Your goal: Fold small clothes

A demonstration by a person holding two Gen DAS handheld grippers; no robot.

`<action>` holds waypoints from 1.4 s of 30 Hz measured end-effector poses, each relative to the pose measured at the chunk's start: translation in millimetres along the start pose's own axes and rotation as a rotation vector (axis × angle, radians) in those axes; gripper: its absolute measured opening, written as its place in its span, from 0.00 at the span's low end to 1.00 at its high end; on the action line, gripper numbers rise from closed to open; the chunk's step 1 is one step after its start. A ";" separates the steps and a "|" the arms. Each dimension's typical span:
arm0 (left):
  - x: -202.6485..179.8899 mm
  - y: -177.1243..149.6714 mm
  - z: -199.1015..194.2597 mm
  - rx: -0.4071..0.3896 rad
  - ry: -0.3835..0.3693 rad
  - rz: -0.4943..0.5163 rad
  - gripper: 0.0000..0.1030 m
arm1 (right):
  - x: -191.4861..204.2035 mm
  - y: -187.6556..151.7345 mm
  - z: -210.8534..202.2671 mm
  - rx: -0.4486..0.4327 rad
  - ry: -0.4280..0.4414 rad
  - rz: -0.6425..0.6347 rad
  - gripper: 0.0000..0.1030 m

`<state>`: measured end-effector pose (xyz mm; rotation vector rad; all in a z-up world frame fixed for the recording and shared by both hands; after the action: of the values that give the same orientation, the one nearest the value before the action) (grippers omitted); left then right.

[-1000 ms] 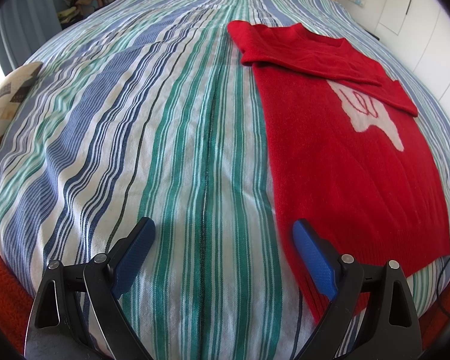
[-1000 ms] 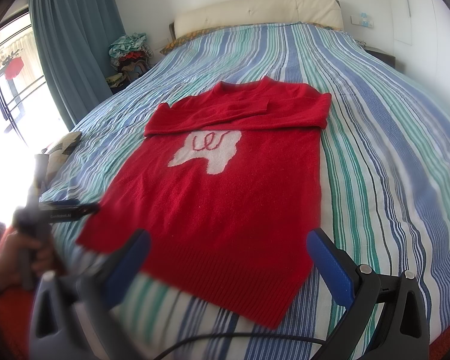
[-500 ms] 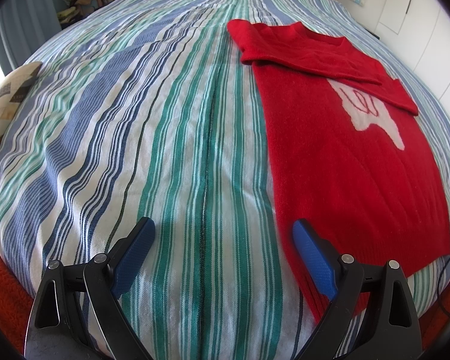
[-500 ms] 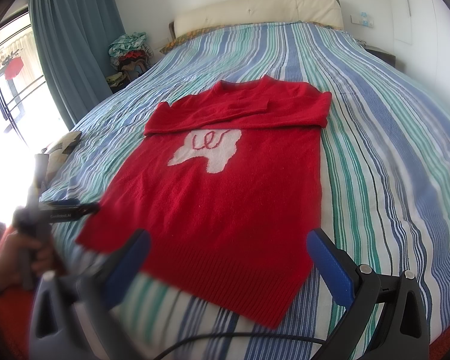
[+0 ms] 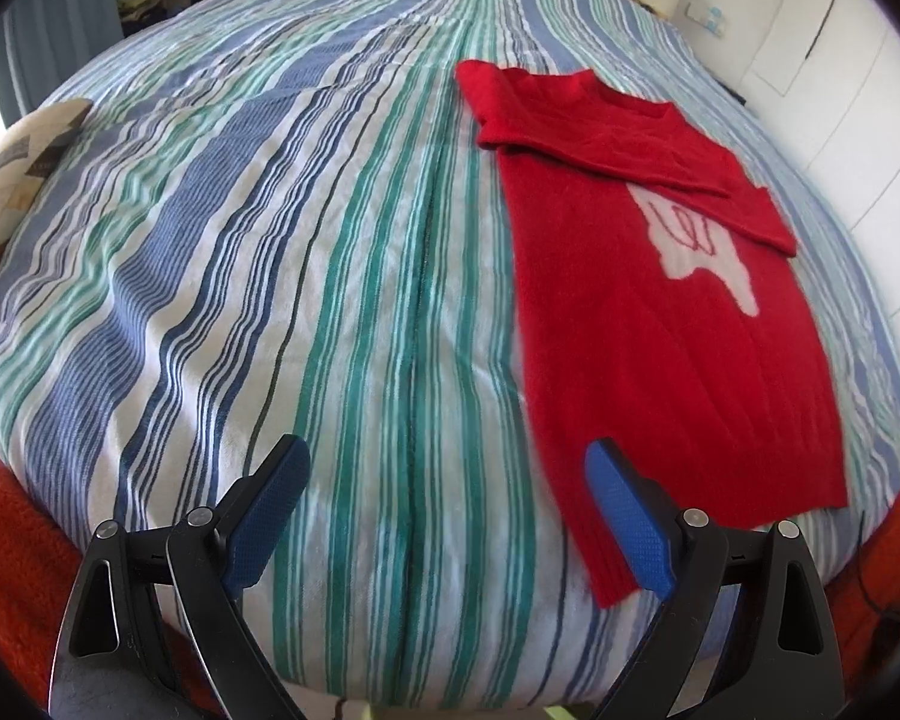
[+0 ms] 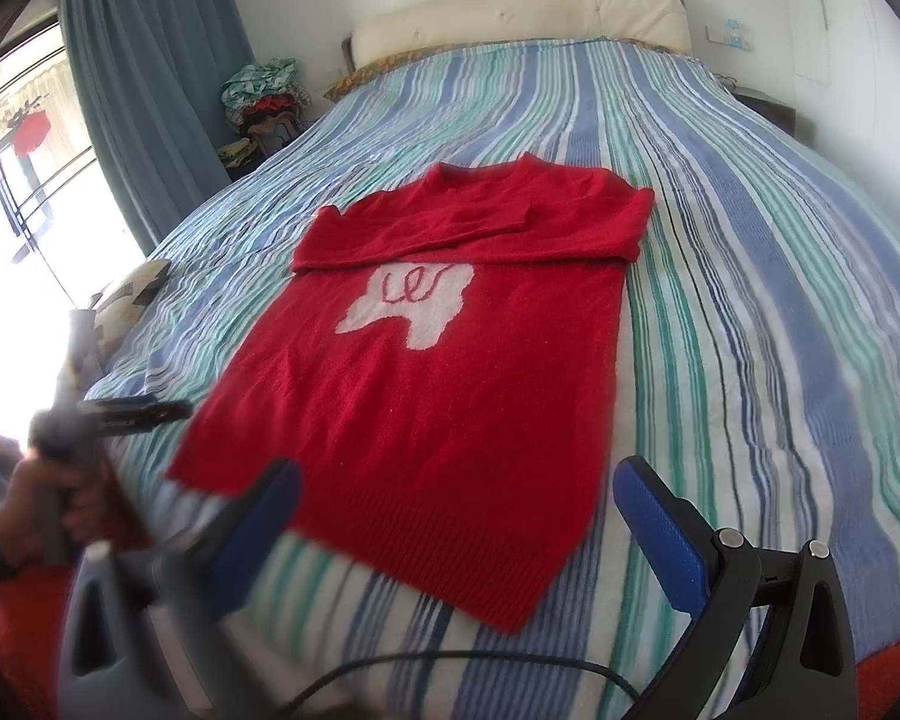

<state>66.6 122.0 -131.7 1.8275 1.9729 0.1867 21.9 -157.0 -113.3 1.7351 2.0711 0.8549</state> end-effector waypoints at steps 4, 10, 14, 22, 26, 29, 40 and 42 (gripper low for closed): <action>-11.6 -14.4 1.7 0.054 -0.149 0.007 0.90 | -12.4 -18.8 -30.0 0.165 0.002 -0.164 0.99; -39.9 -18.3 17.1 0.129 -0.200 0.076 0.67 | -18.7 -28.4 4.7 0.262 0.171 0.042 0.97; -46.4 -32.5 22.2 0.205 -0.201 0.108 0.37 | -17.2 -39.7 53.3 0.391 0.133 0.115 0.83; -42.9 -25.2 10.5 0.225 -0.270 0.034 0.03 | -37.2 -52.5 74.3 0.433 0.209 0.325 0.05; -32.8 26.3 -12.4 0.129 -0.389 -0.077 0.03 | -50.5 -13.3 55.3 0.285 0.249 0.389 0.05; -29.6 87.3 -10.2 0.057 -0.414 -0.102 0.03 | -61.2 36.0 56.4 0.169 0.220 0.366 0.05; -48.7 299.2 95.2 -0.019 -0.238 -0.105 0.03 | -111.1 241.1 169.1 -0.020 0.025 0.330 0.05; -53.5 317.4 113.0 -0.009 -0.207 -0.091 0.03 | -127.3 258.7 190.0 -0.017 -0.013 0.338 0.05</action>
<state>403.9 84.8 -97.1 1.6747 1.9014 -0.0209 363.1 -210.0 -119.0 2.1101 1.7821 0.9452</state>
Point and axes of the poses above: each gripper's, at about its wrist camera, not at the fingertips, and z roughly the way its jaws point, x to its left, y to its top, the point moved 6 cm from there along z, roughly the way its jaws point, and after that the axes turned 5 degrees about x, right-handed, at the moved point
